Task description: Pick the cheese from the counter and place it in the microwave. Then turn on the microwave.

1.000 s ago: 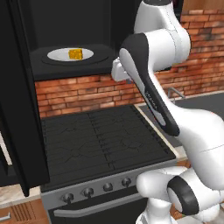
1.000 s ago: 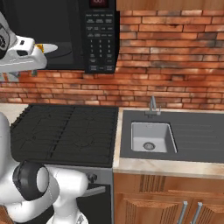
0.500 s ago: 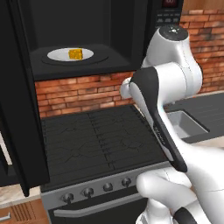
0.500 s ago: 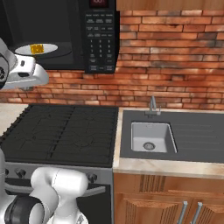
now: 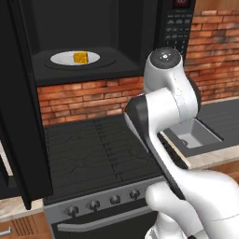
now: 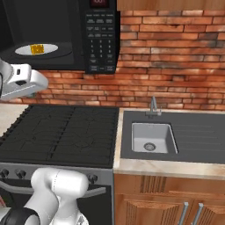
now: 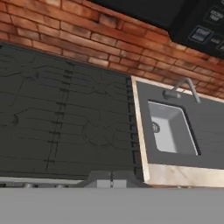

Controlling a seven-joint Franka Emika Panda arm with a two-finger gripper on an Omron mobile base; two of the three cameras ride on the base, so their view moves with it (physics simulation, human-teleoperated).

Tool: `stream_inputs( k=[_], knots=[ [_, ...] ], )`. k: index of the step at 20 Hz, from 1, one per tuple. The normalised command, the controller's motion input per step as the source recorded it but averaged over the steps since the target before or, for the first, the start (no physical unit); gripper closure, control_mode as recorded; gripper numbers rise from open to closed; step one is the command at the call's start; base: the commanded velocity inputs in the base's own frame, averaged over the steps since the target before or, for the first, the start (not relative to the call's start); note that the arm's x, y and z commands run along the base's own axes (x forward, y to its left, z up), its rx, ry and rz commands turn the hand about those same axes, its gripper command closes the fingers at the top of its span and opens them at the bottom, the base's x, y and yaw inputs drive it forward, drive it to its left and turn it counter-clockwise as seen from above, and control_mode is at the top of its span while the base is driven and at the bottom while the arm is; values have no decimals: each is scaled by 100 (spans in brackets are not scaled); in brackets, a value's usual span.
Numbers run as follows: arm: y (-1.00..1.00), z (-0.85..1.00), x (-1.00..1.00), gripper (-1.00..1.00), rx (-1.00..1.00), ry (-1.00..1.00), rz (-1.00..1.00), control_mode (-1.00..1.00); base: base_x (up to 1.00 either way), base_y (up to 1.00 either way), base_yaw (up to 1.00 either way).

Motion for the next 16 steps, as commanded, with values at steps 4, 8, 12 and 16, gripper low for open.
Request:
stream_inputs(
  k=[4,8,12,16],
  knots=[
    [0,-11,1,100,-27,-3,-10,-100,0,0,0],
    [-10,-17,1,100,-21,0,-6,-100,0,0,0],
    [-26,-38,0,100,-15,0,-4,-100,0,0,0],
    [-37,-46,0,100,-7,0,0,-100,0,0,0]
  ],
)
